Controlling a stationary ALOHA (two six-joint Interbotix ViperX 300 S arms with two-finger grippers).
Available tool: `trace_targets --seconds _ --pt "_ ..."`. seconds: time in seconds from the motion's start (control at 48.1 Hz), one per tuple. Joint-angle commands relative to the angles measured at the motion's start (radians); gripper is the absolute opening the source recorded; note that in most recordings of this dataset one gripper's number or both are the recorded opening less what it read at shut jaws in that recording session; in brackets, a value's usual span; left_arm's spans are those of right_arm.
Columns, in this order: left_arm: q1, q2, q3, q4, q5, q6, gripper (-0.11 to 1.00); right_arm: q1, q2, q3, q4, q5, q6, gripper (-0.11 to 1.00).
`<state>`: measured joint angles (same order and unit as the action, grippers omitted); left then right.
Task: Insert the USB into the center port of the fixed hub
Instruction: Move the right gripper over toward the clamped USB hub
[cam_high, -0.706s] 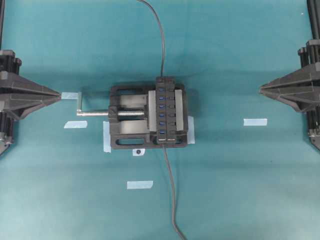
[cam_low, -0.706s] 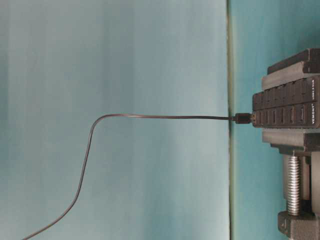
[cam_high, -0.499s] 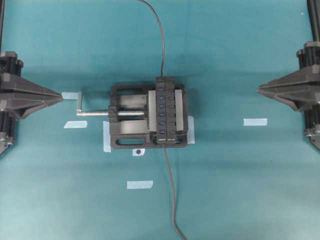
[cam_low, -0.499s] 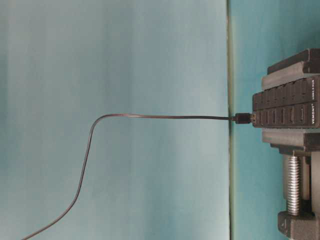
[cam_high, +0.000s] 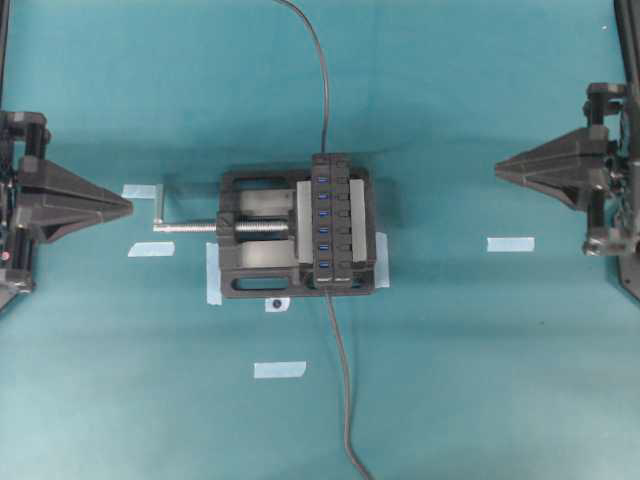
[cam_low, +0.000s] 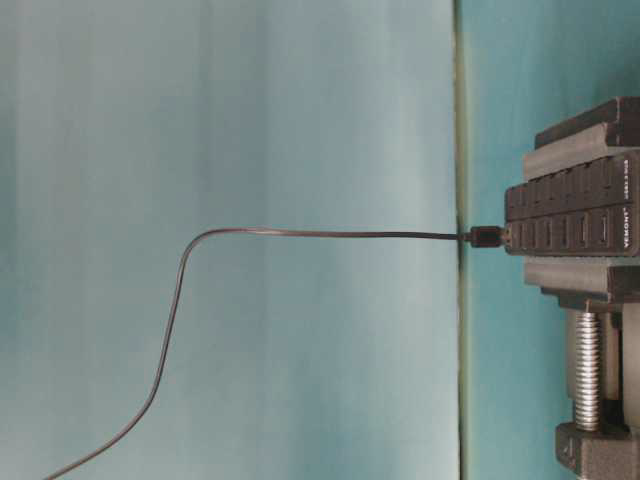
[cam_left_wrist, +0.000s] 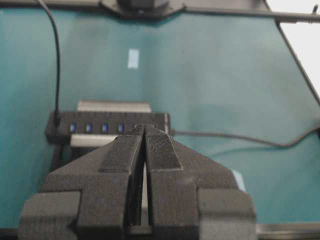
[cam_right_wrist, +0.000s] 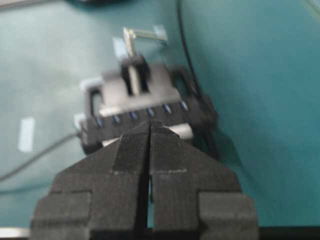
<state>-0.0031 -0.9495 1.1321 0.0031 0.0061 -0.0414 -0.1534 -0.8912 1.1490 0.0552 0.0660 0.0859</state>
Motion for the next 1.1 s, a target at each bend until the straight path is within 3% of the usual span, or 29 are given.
trace_targets --seconds 0.0,0.312,0.519,1.08 --pt "-0.003 0.008 -0.035 0.003 0.011 0.000 0.01 -0.026 0.029 -0.046 0.000 0.074 0.012 -0.02" --pt "-0.003 0.014 -0.049 0.003 0.043 -0.002 0.01 -0.031 0.176 -0.158 -0.006 0.202 0.012 -0.02" --pt "-0.003 0.037 -0.067 0.003 0.055 -0.002 0.01 -0.032 0.296 -0.236 -0.055 0.285 0.009 -0.02" --pt "-0.002 0.052 -0.064 0.003 0.054 -0.003 0.01 -0.049 0.592 -0.431 -0.149 0.293 -0.005 -0.02"
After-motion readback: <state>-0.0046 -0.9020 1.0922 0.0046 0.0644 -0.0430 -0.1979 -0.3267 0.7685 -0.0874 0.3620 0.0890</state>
